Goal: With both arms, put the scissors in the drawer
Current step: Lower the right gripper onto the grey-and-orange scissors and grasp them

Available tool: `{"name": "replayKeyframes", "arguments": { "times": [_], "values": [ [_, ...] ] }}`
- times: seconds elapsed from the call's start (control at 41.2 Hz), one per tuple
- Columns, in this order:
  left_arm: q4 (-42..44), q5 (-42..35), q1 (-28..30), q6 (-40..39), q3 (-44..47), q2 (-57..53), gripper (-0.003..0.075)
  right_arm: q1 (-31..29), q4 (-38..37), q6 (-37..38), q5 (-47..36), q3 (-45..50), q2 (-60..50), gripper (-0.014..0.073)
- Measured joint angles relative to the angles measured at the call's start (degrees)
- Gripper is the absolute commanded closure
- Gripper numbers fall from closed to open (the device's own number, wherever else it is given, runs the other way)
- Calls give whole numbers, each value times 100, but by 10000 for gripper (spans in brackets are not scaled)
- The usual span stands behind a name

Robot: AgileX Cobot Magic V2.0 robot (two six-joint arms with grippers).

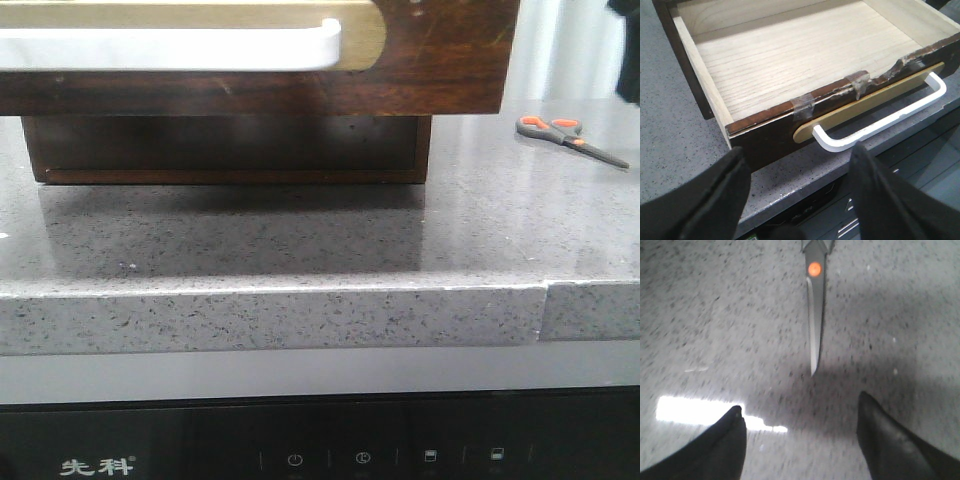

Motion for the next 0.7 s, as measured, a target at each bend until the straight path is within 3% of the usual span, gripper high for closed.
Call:
{"name": "replayKeyframes", "arguments": {
  "times": [0.486,0.704],
  "values": [
    [0,0,0,0,0,0,451,58,0,-141,410,-2152,1982,120],
    [0,0,0,0,0,0,510,172,0,-184,479,-2507,2284,359]
  ]
}}
